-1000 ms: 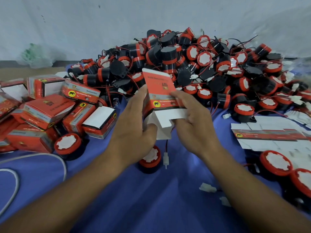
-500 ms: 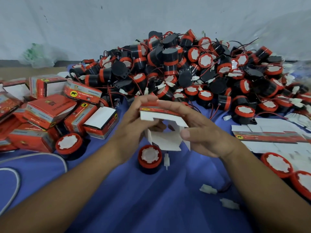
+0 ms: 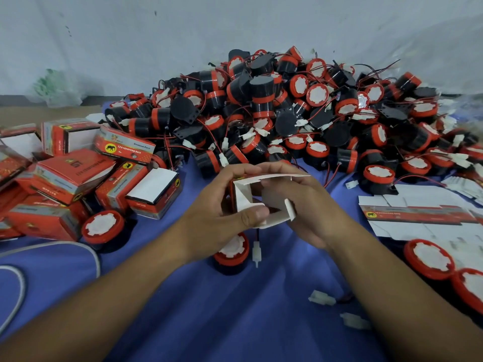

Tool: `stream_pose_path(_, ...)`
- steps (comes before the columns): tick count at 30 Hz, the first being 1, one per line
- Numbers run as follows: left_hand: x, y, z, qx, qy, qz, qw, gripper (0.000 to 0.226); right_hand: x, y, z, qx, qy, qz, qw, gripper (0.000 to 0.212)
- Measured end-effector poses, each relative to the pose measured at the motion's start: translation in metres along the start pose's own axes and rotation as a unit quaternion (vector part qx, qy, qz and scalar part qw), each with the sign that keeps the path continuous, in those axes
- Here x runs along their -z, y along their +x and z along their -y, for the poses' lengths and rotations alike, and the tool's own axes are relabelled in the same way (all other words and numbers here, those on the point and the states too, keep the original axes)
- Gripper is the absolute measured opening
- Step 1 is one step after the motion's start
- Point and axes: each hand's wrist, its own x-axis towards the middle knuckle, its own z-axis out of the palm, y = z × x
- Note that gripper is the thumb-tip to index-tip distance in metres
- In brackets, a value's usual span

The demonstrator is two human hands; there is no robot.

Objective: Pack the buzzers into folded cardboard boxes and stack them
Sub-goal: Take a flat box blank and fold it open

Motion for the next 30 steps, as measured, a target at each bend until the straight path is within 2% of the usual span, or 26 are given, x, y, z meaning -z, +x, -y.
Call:
stream_pose_path(3,0.001,0.002,0.007,-0.007,0.007,-0.029,1.0,0.047,-0.008,0.0,-0.004,-0.019,0.016,-0.021,0.999,0.019)
stream_pose_path(6,0.0,0.004,0.012,0.015,-0.043,-0.03,0.998,0.054,-0.015,0.002,-0.012,-0.008,-0.012,-0.062,0.998,0.016)
stream_pose_path(8,0.0,0.005,0.016,0.024,-0.077,-0.028,0.996,0.057,-0.016,0.002,-0.012,0.005,-0.044,-0.062,0.997,0.015)
stream_pose_path(12,0.007,0.01,0.021,0.045,-0.139,-0.083,0.986,0.043,-0.007,0.0,-0.009,-0.02,-0.03,0.055,0.998,0.048)
stream_pose_path(14,0.01,0.01,0.023,0.049,-0.15,-0.105,0.982,0.038,-0.003,-0.001,-0.009,-0.022,-0.036,0.098,0.994,0.057)
stream_pose_path(17,0.008,0.01,0.024,0.04,-0.128,-0.101,0.986,0.042,-0.001,0.0,-0.01,-0.008,-0.067,0.08,0.994,0.06)
stream_pose_path(20,0.005,0.007,0.026,0.035,-0.162,-0.069,0.984,0.045,-0.001,0.004,-0.013,-0.007,-0.043,0.056,0.997,0.056)
stream_pose_path(22,0.004,0.005,0.028,0.035,-0.159,-0.052,0.985,0.051,-0.001,0.005,-0.014,-0.014,-0.01,0.04,0.999,0.048)
stream_pose_path(25,0.002,0.003,0.029,0.018,-0.099,-0.014,0.995,0.073,0.001,0.005,-0.014,-0.029,0.033,0.003,0.999,0.027)
stream_pose_path(30,0.0,0.002,0.03,0.022,-0.077,0.018,0.997,0.105,-0.002,0.005,-0.019,-0.024,-0.024,-0.058,0.998,0.011)
